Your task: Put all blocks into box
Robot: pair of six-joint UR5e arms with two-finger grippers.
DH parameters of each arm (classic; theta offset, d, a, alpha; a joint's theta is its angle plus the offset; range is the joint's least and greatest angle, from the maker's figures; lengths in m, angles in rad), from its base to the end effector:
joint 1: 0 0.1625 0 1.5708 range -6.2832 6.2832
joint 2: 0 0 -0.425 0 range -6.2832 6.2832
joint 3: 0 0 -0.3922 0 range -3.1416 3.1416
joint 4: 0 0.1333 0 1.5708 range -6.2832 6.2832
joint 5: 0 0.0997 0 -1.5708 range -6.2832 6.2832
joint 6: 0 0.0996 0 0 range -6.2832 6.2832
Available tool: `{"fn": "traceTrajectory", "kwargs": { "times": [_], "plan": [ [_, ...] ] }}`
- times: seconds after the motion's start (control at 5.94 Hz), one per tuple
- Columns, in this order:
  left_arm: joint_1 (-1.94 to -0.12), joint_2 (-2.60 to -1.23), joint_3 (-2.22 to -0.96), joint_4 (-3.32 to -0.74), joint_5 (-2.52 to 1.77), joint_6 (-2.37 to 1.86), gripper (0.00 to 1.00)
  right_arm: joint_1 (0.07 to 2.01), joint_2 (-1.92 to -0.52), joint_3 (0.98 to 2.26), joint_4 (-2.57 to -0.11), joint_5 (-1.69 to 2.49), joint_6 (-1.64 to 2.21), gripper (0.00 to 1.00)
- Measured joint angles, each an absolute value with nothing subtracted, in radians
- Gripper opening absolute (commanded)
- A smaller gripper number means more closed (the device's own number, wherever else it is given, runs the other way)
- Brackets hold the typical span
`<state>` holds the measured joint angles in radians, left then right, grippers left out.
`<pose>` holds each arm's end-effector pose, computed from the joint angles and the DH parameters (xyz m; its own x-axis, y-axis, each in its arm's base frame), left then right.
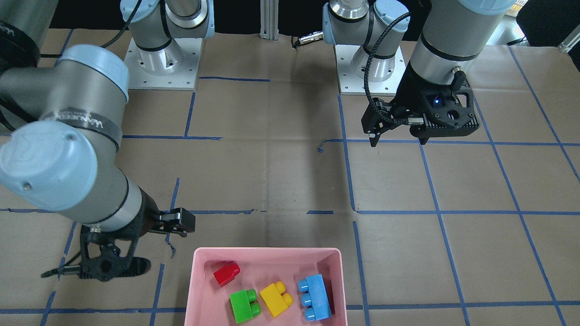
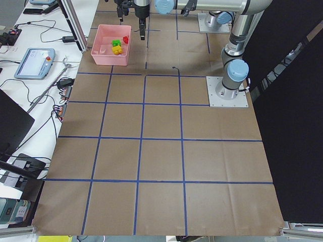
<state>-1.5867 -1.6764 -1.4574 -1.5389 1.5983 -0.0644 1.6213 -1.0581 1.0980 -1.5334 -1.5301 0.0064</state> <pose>-0.1391 -0.5384 0.4927 -0.9985 -0.0495 -0.0249 -0.0485 0.9980 -0.0414 0.1721 -0.6843 0.4103 -0.9984 -0.0409 -0.0401 -0.0439 0.9960 0.0775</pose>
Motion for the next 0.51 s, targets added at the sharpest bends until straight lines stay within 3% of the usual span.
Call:
{"fn": "traceTrajectory", "kwargs": {
  "times": [0.51],
  "plan": [
    [-1.588, -1.653, -1.458, -1.557, 1.599, -0.064, 0.99, 1.601, -1.371, 1.404, -1.522, -1.534, 0.007, 1.00]
  ]
}}
